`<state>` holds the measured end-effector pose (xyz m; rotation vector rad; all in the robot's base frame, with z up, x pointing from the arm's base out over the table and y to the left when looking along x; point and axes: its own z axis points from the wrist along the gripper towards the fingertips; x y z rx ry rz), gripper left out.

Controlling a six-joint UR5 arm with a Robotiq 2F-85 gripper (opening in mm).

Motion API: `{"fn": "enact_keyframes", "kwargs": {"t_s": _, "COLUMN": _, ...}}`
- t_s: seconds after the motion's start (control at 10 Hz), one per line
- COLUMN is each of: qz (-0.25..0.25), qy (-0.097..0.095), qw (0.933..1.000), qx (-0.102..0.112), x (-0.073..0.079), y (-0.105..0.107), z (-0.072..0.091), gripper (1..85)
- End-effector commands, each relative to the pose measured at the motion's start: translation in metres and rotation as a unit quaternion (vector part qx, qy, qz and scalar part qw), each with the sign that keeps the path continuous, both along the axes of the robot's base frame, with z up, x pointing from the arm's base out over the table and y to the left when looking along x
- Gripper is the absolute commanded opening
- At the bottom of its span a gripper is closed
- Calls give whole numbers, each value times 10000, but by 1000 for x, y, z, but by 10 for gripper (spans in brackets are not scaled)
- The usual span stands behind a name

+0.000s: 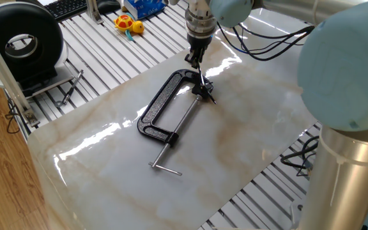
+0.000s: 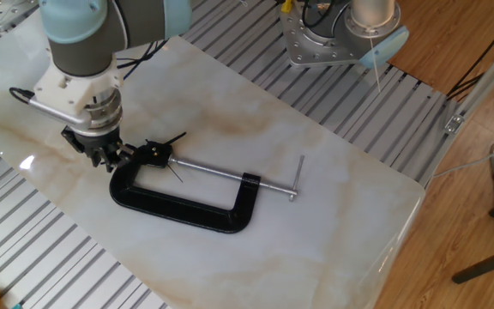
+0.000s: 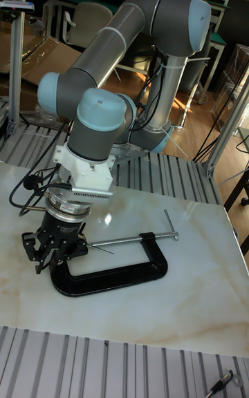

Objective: Turn the hands of a clock

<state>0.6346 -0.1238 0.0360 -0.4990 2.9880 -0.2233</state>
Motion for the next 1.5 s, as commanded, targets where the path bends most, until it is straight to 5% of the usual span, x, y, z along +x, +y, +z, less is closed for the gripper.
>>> {"fn": "enact_keyframes", "kwargs": {"t_s": 0.0, "qz": -109, "qy": 216, "qw": 9993, "qx": 302, "x": -28, "y": 3, "z": 7, "gripper": 297}}
{"fn": "enact_keyframes", "kwargs": {"t_s": 0.2, "qz": -32, "qy": 394, "qw": 9974, "qx": 606, "x": -38, "y": -3, "z": 2, "gripper": 333}}
{"fn": "enact_keyframes", "kwargs": {"t_s": 0.5, "qz": 145, "qy": 541, "qw": 9951, "qx": 814, "x": -30, "y": -20, "z": -7, "gripper": 377}}
{"fn": "enact_keyframes", "kwargs": {"t_s": 0.8, "qz": 217, "qy": 462, "qw": 9978, "qx": 431, "x": -22, "y": -33, "z": -4, "gripper": 383}}
{"fn": "enact_keyframes", "kwargs": {"t_s": 1.4, "qz": 181, "qy": 363, "qw": 9988, "qx": 256, "x": 1, "y": -32, "z": -1, "gripper": 377}}
